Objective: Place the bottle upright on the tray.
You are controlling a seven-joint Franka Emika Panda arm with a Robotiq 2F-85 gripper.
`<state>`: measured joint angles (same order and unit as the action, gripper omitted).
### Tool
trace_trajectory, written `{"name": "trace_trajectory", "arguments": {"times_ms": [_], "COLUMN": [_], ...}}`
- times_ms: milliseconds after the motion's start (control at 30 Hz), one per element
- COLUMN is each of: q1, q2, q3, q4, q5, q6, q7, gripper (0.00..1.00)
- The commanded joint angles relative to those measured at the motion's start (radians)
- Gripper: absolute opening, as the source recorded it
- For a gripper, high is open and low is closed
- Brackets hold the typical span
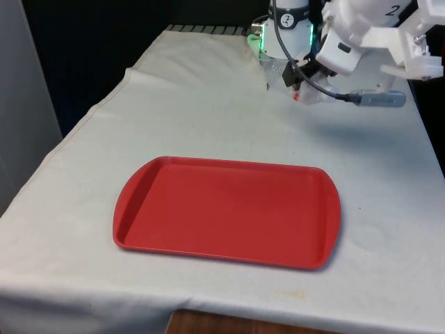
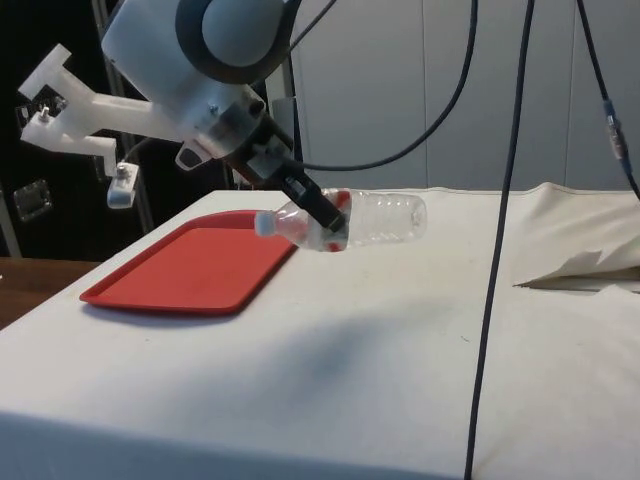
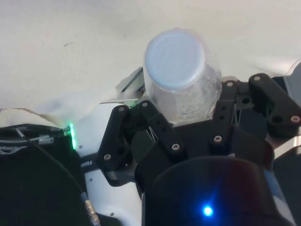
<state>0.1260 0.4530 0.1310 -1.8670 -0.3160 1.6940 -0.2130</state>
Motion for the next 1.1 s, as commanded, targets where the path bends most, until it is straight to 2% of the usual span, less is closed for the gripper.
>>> {"name": "trace_trajectory", "arguments": {"times_ms": [0,167,200,233,433,467,667,700,733,967,1000,1067], "q1": [-0.004,-0.009,-0.005,-0.01,-0.015,-0.012,-0.017,-0.014,-0.018,-0.019,-0.016,-0.019], "q2": [-0.01,-0.015,-0.008,-0.016,-0.019,-0.011,-0.03,-0.022,-0.032,-0.052,-0.042,-0.059], "q3": [0.001,-0.001,-0.001,-0.001,-0.005,-0.006,-0.008,-0.009,-0.008,-0.008,-0.009,-0.008], "q4": [-0.008,-0.006,0.0,-0.005,-0.002,0.004,-0.006,0.003,-0.007,-0.021,-0.01,-0.027], "q5": [0.006,0.007,0.002,0.008,0.014,0.007,0.025,0.019,0.026,0.038,0.034,0.04], "q6": [0.02,0.041,0.024,0.046,0.076,0.062,0.103,0.085,0.108,0.137,0.118,0.146], "q7": [0.002,0.008,0.006,0.009,0.016,0.014,0.021,0.018,0.021,0.027,0.025,0.03], "gripper": [0.0,0.0,0.0,0.0,0.0,0.0,0.0,0.0,0.0,0.0,0.0,0.0]}}
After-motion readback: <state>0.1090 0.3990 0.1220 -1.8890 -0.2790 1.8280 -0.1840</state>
